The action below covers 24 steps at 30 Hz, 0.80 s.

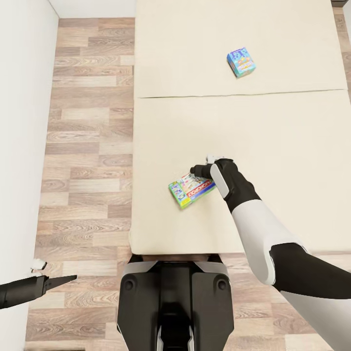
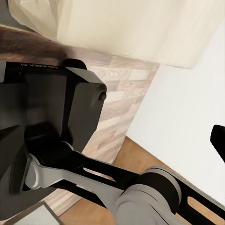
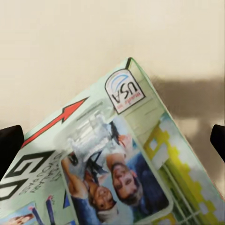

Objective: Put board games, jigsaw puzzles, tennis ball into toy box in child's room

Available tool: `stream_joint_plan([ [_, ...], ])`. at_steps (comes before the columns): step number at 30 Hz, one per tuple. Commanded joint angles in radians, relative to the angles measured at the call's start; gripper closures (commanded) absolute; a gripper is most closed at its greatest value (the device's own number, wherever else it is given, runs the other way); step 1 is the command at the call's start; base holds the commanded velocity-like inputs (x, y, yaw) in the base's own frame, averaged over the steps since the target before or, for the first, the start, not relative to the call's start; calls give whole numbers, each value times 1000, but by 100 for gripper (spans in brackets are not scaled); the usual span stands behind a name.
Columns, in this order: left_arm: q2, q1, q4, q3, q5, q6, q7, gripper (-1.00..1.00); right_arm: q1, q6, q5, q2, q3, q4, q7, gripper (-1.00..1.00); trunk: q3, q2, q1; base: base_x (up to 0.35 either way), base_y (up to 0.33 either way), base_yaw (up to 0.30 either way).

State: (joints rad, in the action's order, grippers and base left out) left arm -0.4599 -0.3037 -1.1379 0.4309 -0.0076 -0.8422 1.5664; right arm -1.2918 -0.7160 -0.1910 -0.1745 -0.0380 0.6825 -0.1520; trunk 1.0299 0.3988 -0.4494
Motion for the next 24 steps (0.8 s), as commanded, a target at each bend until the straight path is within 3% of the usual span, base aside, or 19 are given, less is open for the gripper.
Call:
stream_joint_plan([
  [1, 0, 0, 0, 0, -1, -11, 4, -100, 0, -5, -1, 0, -2, -23, -9, -100, 1, 1, -1, -204, 0, 0],
  [24, 0, 0, 0, 0, -1, -11, 4, -100, 0, -5, -1, 0, -28, -21, -9, -100, 1, 1, -1, -150, 0, 0],
])
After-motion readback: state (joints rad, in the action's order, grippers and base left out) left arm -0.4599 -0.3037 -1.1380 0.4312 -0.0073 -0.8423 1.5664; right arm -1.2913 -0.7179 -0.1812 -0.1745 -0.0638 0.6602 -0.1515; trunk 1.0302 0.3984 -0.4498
